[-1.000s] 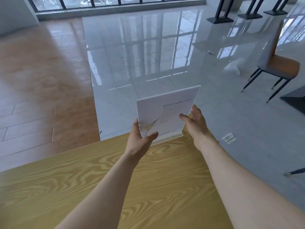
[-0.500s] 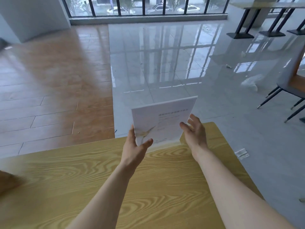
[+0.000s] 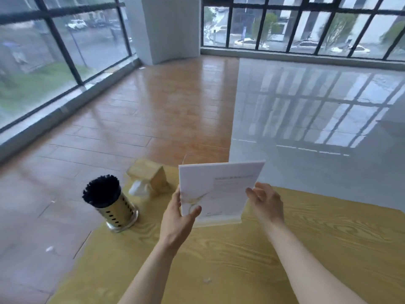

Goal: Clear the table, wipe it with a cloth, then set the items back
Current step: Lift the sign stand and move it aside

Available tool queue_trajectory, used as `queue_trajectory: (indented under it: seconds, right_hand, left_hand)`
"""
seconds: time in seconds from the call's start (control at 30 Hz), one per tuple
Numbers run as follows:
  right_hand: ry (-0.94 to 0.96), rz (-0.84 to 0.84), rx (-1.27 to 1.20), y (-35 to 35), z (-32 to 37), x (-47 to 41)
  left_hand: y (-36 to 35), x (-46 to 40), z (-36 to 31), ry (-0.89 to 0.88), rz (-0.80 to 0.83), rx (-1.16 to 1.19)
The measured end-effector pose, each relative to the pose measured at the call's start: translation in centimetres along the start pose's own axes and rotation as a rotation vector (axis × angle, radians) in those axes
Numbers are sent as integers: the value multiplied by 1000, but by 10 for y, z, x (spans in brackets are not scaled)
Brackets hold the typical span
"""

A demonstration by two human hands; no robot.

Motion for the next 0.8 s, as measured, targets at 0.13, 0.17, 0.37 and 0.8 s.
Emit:
queue_trajectory:
  seconds: [0.13, 0.17, 0.37, 0.8]
  right_hand:
    - [36, 68, 55, -83, 27, 53]
    - [45, 89, 68, -102, 32, 66]
    - [56, 199, 111, -198, 42, 133]
    - [136, 354, 121, -326, 65, 202]
  left_hand:
    - [96, 27, 46, 63, -108, 44]
    - [117, 34, 59, 83, -135, 56]
    - [219, 75, 115, 178, -327, 63]
    - [331, 117, 183, 326, -551, 81]
Point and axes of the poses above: each hand's wrist, its own x-axis away from the middle knuckle, its own y-axis out of the back of the hand, z = x × y, the point moved 9 cm from there along -x, towards the middle knuckle, and after that the axes turned 2 degrees about -z, right-handed, at the moved point
